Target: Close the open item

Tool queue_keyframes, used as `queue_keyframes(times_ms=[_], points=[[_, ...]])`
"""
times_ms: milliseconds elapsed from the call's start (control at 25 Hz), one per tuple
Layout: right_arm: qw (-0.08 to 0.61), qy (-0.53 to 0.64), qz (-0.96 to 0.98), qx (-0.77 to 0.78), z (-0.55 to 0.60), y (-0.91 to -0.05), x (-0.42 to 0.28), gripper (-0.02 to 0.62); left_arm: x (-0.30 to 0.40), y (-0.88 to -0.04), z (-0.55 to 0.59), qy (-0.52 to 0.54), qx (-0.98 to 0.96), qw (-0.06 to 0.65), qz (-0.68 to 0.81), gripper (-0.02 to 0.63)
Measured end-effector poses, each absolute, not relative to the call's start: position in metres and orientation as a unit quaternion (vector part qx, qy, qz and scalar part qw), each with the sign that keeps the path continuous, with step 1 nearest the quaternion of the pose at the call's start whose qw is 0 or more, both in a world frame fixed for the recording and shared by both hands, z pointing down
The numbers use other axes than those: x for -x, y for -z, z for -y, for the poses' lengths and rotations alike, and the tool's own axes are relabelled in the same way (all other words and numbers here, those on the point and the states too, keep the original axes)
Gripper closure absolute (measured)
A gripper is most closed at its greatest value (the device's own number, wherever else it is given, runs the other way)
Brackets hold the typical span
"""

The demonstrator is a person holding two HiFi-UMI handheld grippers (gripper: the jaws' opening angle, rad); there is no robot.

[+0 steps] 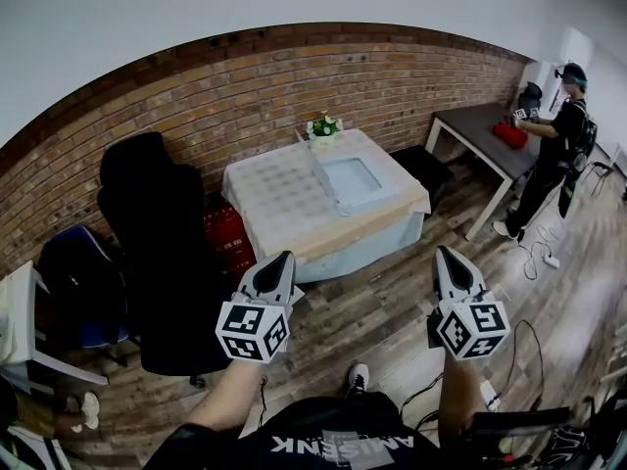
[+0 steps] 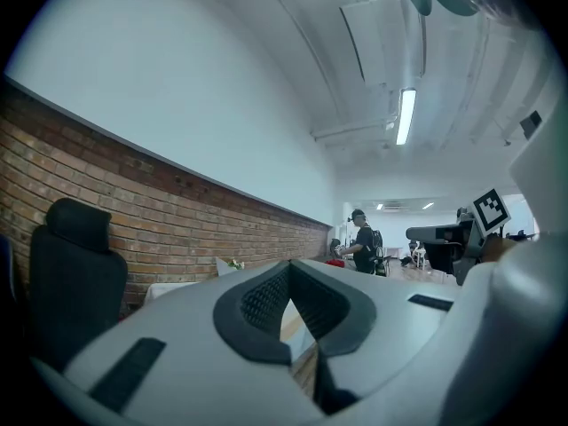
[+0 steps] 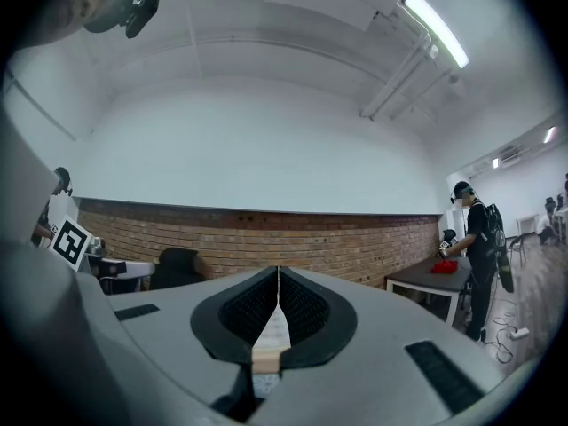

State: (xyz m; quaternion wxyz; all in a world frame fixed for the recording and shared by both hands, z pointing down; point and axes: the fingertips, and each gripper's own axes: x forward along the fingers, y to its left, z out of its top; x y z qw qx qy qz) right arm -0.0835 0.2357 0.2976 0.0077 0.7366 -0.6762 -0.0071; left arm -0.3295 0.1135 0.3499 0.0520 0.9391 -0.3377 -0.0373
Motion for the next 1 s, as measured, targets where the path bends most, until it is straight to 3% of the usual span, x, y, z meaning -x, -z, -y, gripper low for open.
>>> queue_keyframes(times_ms=[1000], points=[[0.004, -0.005, 0.721, -0.693, -0.119, -0.302, -0.094, 0.554, 0.159, -0.357, -0.008, 0.021, -0.921, 0.082, 0.379, 0.593]])
